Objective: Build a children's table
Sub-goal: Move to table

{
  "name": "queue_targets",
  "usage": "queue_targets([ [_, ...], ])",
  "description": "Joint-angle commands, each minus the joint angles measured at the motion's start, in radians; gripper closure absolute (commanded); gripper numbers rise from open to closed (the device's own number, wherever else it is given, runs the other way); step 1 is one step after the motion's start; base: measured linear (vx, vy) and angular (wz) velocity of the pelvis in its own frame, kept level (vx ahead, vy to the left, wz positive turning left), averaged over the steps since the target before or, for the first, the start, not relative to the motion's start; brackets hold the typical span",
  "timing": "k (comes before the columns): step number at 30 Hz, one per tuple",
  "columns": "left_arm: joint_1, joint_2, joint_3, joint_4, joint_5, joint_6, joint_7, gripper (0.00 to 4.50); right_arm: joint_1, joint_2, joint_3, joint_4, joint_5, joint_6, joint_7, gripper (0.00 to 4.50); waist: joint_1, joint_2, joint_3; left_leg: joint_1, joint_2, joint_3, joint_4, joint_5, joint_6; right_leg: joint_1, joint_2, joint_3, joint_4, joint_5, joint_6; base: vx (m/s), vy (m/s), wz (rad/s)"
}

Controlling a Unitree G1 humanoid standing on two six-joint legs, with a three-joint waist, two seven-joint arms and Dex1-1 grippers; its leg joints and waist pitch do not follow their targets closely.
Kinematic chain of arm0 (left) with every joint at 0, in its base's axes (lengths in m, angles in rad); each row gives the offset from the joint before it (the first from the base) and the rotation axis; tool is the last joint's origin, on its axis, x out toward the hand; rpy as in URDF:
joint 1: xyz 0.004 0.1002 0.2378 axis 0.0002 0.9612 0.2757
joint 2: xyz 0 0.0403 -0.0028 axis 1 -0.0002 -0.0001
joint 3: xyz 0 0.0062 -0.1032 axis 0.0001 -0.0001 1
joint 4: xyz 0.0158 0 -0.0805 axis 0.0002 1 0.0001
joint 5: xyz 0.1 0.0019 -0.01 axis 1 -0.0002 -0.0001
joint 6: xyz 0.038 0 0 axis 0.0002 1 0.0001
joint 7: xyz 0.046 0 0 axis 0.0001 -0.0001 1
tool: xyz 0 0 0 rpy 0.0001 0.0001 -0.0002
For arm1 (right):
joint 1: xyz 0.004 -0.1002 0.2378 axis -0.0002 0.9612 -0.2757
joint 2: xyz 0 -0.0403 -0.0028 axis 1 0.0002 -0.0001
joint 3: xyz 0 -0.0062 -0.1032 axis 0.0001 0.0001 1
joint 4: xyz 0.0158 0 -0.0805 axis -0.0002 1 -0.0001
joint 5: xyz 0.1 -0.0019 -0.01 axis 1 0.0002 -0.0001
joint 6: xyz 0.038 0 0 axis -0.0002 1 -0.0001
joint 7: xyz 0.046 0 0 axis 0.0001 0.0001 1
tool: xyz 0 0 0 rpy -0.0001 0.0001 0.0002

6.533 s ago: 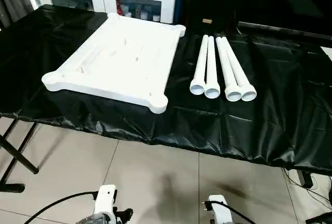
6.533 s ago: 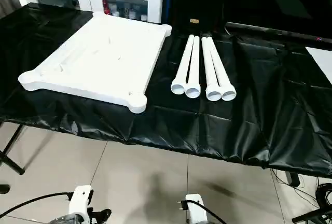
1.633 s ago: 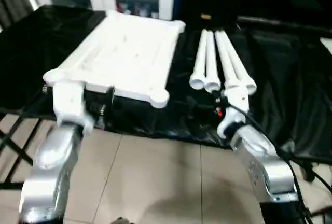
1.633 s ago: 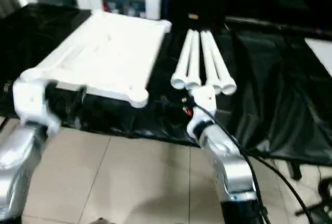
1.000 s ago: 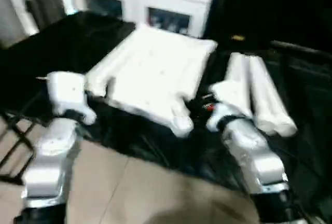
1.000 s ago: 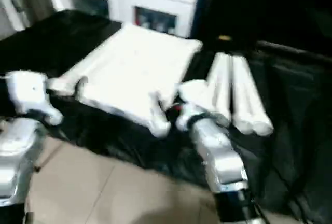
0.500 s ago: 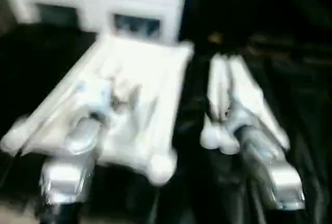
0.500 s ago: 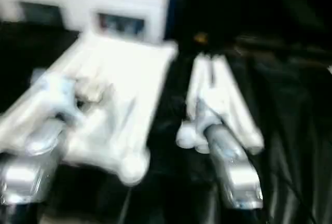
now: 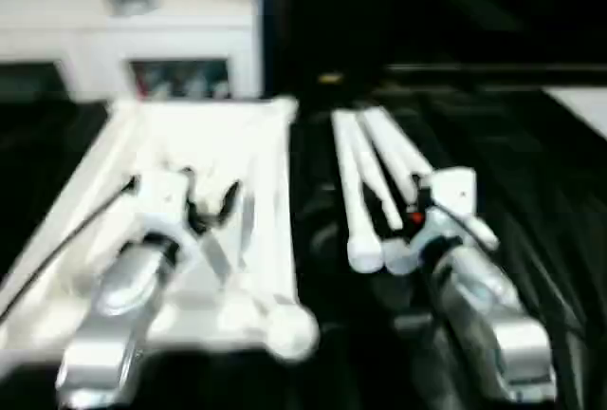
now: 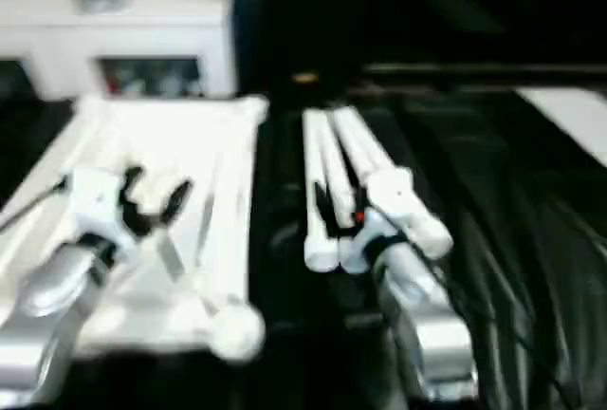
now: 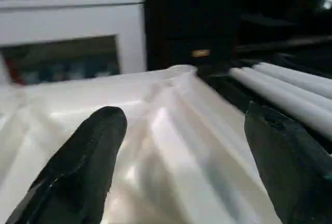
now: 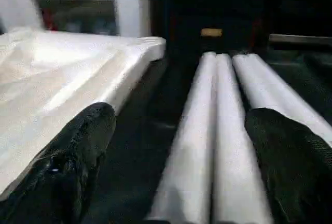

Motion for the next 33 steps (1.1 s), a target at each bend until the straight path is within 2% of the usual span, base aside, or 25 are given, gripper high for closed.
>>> queue_targets([
  [1,-0.010,-0.010,0.009,-0.016,0.002,0.013,0.018,0.39,-0.045,-0.019,-0.006,0.002,0.008,0.016,0.021,0.00,-0.005,0.048,-0.041,0.025,0.042,-0.064,-0.245,-0.730,-0.163,0.041,0.020,0.006,-0.033,0.113,-0.036,-0.035,0.188,-0.14],
  [3,-0.002,0.001,0.012,-0.019,0.000,0.007,0.002,0.39,-0.053,-0.021,0.005,0.006,0.006,0.018,0.028,0.00,0.008,0.027,-0.052,0.031,0.041,-0.058,-0.220,-0.584,-0.150,0.038,-0.013,0.031,-0.073,0.049,-0.029,-0.033,0.160,-0.10],
  [4,0.001,0.005,0.013,-0.026,0.003,0.013,-0.002,0.39,-0.055,-0.024,0.010,0.006,0.009,0.018,0.037,0.00,0.024,0.017,-0.060,0.032,0.038,-0.027,-0.199,-0.402,-0.132,0.023,-0.041,0.060,-0.106,-0.040,-0.044,-0.029,0.055,0.10],
  [8,0.020,0.014,0.034,-0.056,-0.014,0.035,-0.004,0.39,-0.073,-0.033,0.051,0.040,-0.005,0.002,0.067,0.00,0.055,0.006,-0.061,0.014,0.045,0.017,-0.206,-0.369,-0.101,0.001,-0.053,0.082,-0.123,-0.213,-0.058,-0.007,0.014,0.02],
  [10,0.026,0.026,0.025,-0.069,-0.004,0.050,0.000,0.39,-0.082,-0.029,0.052,0.056,0.002,-0.004,0.081,0.00,0.072,-0.025,-0.063,0.009,0.048,0.029,-0.207,-0.323,-0.063,0.001,-0.061,0.088,-0.132,-0.261,-0.072,0.000,0.000,0.00],
  [13,0.049,0.028,0.013,-0.115,0.036,0.031,0.026,0.39,-0.092,-0.049,0.059,0.087,-0.012,-0.040,0.106,0.00,0.095,-0.029,-0.071,0.017,0.059,0.056,-0.212,-0.149,0.002,0.000,-0.058,0.088,-0.129,-0.135,-0.090,-0.005,-0.049,0.01],
  [14,0.058,0.024,0.015,-0.131,0.040,0.030,0.034,0.39,-0.091,-0.054,0.065,0.093,-0.015,-0.039,0.113,0.00,0.101,-0.017,-0.060,-0.040,0.023,0.020,-0.246,-0.217,0.043,0.040,-0.043,0.027,-0.121,-0.144,-0.072,-0.016,-0.081,0.03],
  [15,0.066,0.019,0.017,-0.141,0.037,0.035,0.038,0.39,-0.090,-0.056,0.067,0.094,-0.014,-0.040,0.117,0.00,0.094,0.000,-0.074,0.004,0.048,-0.025,-0.244,-0.318,0.021,0.013,-0.008,0.010,-0.098,-0.089,-0.083,0.004,-0.075,0.25],
  [16,0.090,0.002,0.023,-0.172,0.029,0.048,0.051,0.39,-0.085,-0.060,0.073,0.095,-0.010,-0.043,0.129,0.00,0.088,0.006,-0.069,-0.008,0.038,-0.060,-0.261,-0.346,0.022,0.022,0.010,0.000,-0.080,-0.058,-0.092,0.042,-0.080,0.42],
  [17,0.106,-0.004,0.025,-0.184,0.025,0.058,0.055,0.39,-0.081,-0.064,0.079,0.091,-0.009,-0.046,0.138,0.00,0.071,0.017,-0.072,0.026,0.049,-0.133,-0.282,-0.383,0.029,0.013,0.046,-0.006,-0.045,-0.049,-0.127,0.042,-0.080,0.42],
  [18,0.110,-0.006,0.026,-0.186,0.024,0.061,0.056,0.39,-0.080,-0.066,0.083,0.089,-0.010,-0.047,0.141,0.00,0.063,0.025,-0.068,0.049,0.056,-0.211,-0.301,-0.387,0.071,-0.007,0.066,0.014,-0.002,-0.124,-0.154,0.021,-0.107,0.40],
  [19,0.118,-0.013,0.026,-0.193,0.025,0.067,0.062,0.39,-0.074,-0.075,0.089,0.077,-0.008,-0.045,0.150,0.00,0.066,0.026,-0.067,0.058,0.050,-0.242,-0.307,-0.395,0.075,-0.019,0.075,0.028,0.018,-0.150,-0.162,0.003,-0.159,0.44],
  [20,0.127,-0.025,0.018,-0.198,0.029,0.082,0.073,0.39,-0.062,-0.082,0.088,0.060,0.012,-0.042,0.170,0.00,0.072,0.001,-0.070,0.036,-0.015,-0.281,-0.326,-0.412,0.035,-0.003,0.073,0.073,0.006,-0.163,-0.197,0.003,-0.159,0.44],
  [21,0.128,-0.026,0.016,-0.198,0.031,0.083,0.074,0.39,-0.060,-0.082,0.087,0.059,0.015,-0.043,0.173,0.00,0.077,-0.017,-0.073,0.022,-0.047,-0.270,-0.317,-0.396,0.028,0.008,0.057,0.091,-0.030,-0.165,-0.244,0.000,-0.234,0.57],
  [22,0.133,-0.018,0.007,-0.192,0.040,0.086,0.070,0.39,-0.050,-0.076,0.076,0.063,0.030,-0.039,0.175,0.00,0.090,-0.049,-0.077,0.041,-0.040,-0.190,-0.238,-0.320,0.033,0.002,0.014,0.130,-0.131,-0.198,-0.386,-0.052,-0.291,0.64],
  [23,0.136,-0.011,0.003,-0.188,0.036,0.082,0.058,0.39,-0.046,-0.073,0.071,0.068,0.028,-0.037,0.166,0.00,0.109,-0.057,-0.055,0.014,-0.071,-0.120,-0.139,-0.305,0.024,-0.010,-0.038,0.146,-0.204,-0.248,-0.476,-0.052,-0.291,0.64],
  [24,0.136,-0.011,0.003,-0.188,0.036,0.082,0.058,0.39,-0.046,-0.073,0.071,0.068,0.028,-0.037,0.166,0.00,0.147,-0.070,-0.045,-0.016,-0.076,0.033,0.042,-0.155,0.066,0.025,-0.086,0.181,-0.227,-0.307,-0.454,-0.014,-0.272,0.28],
  [25,0.139,0.005,-0.007,-0.192,0.030,0.068,0.031,0.39,-0.040,-0.068,0.059,0.070,0.029,-0.036,0.156,0.00,0.150,-0.080,-0.046,-0.046,-0.056,0.038,0.015,-0.093,0.058,0.055,-0.085,0.202,-0.196,-0.262,-0.330,0.050,-0.233,-0.05],
  [26,0.139,0.011,-0.011,-0.194,0.027,0.059,0.019,0.39,-0.037,-0.065,0.055,0.067,0.030,-0.037,0.152,0.00,0.177,-0.087,-0.040,-0.026,-0.034,0.041,-0.042,-0.025,0.040,0.047,-0.091,0.217,-0.180,-0.222,-0.055,0.050,-0.233,-0.05],
  [27,0.138,0.023,-0.019,-0.192,0.034,0.062,0.010,0.39,-0.034,-0.062,0.051,0.063,0.030,-0.038,0.144,0.00,0.186,-0.095,-0.048,-0.017,-0.029,0.043,-0.055,-0.033,0.064,0.059,-0.093,0.237,-0.172,-0.172,0.035,0.021,-0.198,0.05],
  [28,0.130,0.036,-0.026,-0.180,0.068,0.057,0.022,0.39,-0.030,-0.059,0.045,0.058,0.028,-0.033,0.132,0.00,0.209,-0.078,-0.064,-0.010,0.003,0.025,-0.064,-0.052,0.121,0.076,-0.139,0.277,-0.165,-0.044,0.086,0.013,-0.133,0.14],
  [29,0.118,0.041,-0.026,-0.166,0.092,0.051,0.036,0.39,-0.025,-0.058,0.041,0.053,0.022,-0.029,0.120,0.00,0.215,-0.078,-0.081,-0.034,0.003,0.018,-0.053,-0.022,0.129,0.107,-0.132,0.282,-0.140,0.240,0.048,0.013,-0.133,0.14],
  [31,0.108,0.025,-0.014,-0.168,0.050,0.070,0.024,0.39,-0.016,-0.060,0.038,0.042,0.016,-0.032,0.113,0.00,0.212,-0.064,-0.073,0.000,0.010,0.028,-0.108,0.058,0.091,0.079,-0.051,0.197,-0.120,0.508,-0.004,0.009,-0.052,0.16],
  [32,0.101,0.025,-0.012,-0.159,0.042,0.062,0.014,0.39,-0.007,-0.058,0.030,0.031,0.019,-0.028,0.105,0.00,0.203,-0.042,-0.081,0.028,0.045,0.037,-0.152,0.125,0.098,0.067,0.004,0.148,-0.096,0.530,0.010,0.012,-0.025,0.18],
  [33,0.100,0.026,-0.012,-0.158,0.041,0.061,0.013,0.39,-0.006,-0.057,0.029,0.031,0.019,-0.028,0.104,0.00,0.196,-0.024,-0.083,0.058,0.106,0.013,-0.171,0.159,0.138,0.035,0.014,0.124,-0.064,0.484,0.034,0.021,0.024,0.20],
])
